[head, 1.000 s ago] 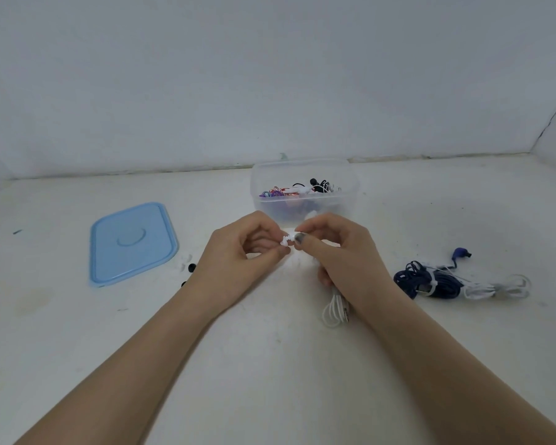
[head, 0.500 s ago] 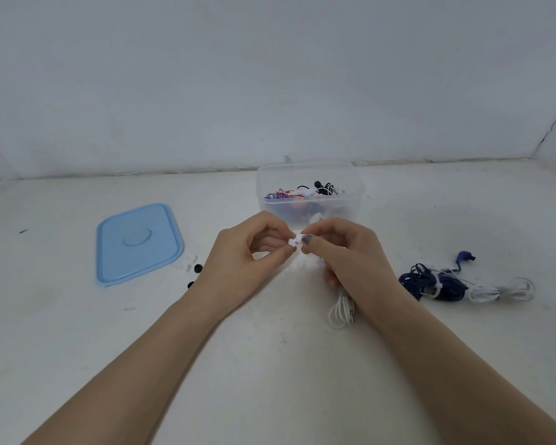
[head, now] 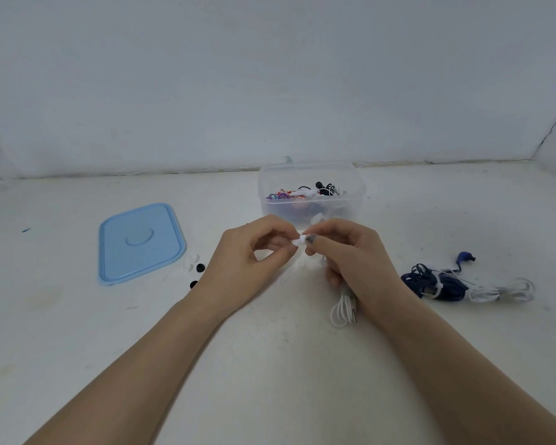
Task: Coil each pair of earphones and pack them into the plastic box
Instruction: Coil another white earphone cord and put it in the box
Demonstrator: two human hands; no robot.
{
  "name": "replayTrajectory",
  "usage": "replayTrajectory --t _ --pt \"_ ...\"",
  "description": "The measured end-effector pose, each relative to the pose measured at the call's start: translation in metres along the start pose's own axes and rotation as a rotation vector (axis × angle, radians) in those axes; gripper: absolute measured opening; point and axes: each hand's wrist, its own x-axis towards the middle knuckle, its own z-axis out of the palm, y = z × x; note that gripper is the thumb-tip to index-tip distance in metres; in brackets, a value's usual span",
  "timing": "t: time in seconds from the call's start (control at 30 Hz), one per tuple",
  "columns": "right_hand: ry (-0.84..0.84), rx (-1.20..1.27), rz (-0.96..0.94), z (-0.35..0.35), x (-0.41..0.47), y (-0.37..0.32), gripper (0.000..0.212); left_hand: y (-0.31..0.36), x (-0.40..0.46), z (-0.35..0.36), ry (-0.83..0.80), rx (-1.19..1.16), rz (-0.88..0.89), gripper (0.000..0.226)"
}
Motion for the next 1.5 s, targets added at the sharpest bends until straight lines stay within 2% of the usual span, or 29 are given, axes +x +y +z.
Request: replayTrajectory --t 0.33,0.5,0.8,1.17,1.4,1.5 --pt "-0.061 0.091 0.062 -0.004 -0.001 -0.005 0.003 0.001 0.002 -0.001 -0.011 -0.151 -0.039 0.019" --pt "-0.105 0.124 0.071 -0.005 -0.003 -0.008 0.014 0.0 0.002 -0.003 -0.044 -0.223 -0.073 0.018" --pt "-0.168 0.14 0.074 -0.007 -0.003 -0.011 0.013 -0.002 0.005 -0.009 -0.127 -0.374 -0.13 0.012" --pt "-0.173 0.152 0.091 -0.006 -0.003 -0.011 0.01 0.0 0.005 -0.008 -0.114 -0.426 -0.164 0.011" --pt "-0.184 0.181 0.109 -0.006 -0.003 -0.012 0.011 0.004 0.006 -0.007 -0.16 -0.463 -0.196 0.008" --pt "-0.141 0.21 0.103 -0.005 -0.002 -0.011 0.01 0.006 0.004 -0.004 -0.133 -0.397 -0.17 0.02"
